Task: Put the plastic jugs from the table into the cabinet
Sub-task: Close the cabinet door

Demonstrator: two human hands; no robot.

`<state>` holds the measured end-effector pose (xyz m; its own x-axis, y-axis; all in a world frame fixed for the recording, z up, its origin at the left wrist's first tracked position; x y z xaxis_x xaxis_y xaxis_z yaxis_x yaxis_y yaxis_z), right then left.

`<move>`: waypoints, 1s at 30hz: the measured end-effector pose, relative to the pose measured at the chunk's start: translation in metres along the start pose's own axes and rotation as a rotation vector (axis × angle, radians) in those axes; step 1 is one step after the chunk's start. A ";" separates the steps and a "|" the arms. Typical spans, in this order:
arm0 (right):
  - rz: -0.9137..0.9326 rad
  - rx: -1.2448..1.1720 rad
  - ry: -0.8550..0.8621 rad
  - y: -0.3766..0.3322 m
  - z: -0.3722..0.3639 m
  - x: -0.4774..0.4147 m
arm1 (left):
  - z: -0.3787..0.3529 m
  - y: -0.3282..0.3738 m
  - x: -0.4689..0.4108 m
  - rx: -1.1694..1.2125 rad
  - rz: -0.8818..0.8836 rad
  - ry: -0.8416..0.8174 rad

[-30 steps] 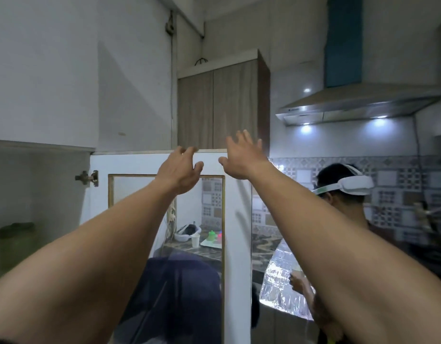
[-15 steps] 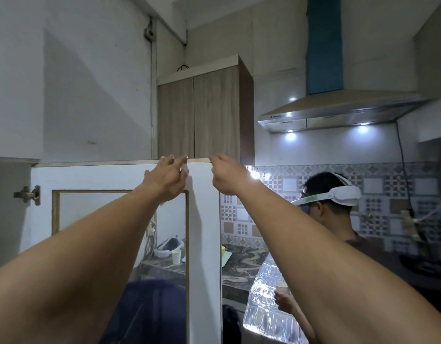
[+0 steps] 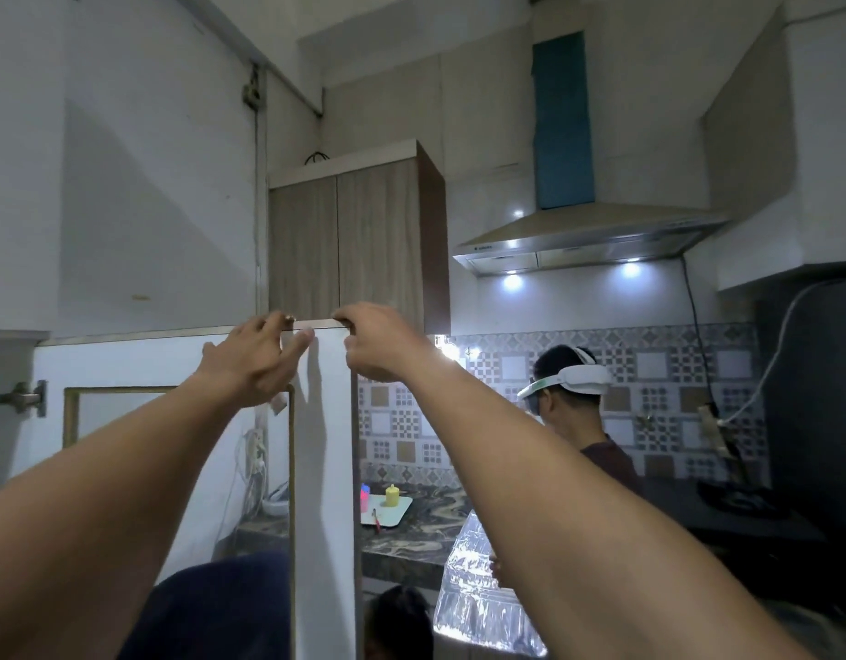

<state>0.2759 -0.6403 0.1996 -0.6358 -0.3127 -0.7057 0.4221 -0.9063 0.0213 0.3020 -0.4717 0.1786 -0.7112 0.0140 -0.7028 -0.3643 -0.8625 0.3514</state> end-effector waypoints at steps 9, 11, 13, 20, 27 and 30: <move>-0.079 -0.555 0.035 -0.076 0.055 0.052 | 0.098 0.010 0.074 0.215 0.052 -0.021; -0.082 -0.643 0.046 -0.099 0.062 0.061 | 0.126 0.005 0.096 0.330 0.136 -0.037; -0.083 -0.682 0.067 -0.124 0.065 0.068 | 0.153 -0.001 0.123 0.451 0.211 -0.025; 0.032 -0.895 0.045 -0.227 0.071 0.079 | 0.245 -0.002 0.207 0.525 0.415 0.062; 0.295 -0.901 -0.162 -0.353 0.055 0.081 | 0.319 -0.053 0.258 0.479 0.472 0.212; 0.404 -0.841 -0.243 -0.407 0.044 0.080 | 0.351 -0.092 0.269 0.491 0.451 0.319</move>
<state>0.0244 -0.3087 0.1660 -0.4174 -0.6925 -0.5884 0.9035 -0.2467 -0.3505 -0.0663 -0.2110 0.1744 -0.6733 -0.5008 -0.5439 -0.3582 -0.4225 0.8326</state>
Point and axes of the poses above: each hand's wrist, its own x-axis away from the middle knuckle, its own z-axis out of the back of the hand, y = z × x, the point moved 6 cm from there along -x, towards the middle knuckle, and after that the axes turned 15 degrees about x, right-handed, at the moved point
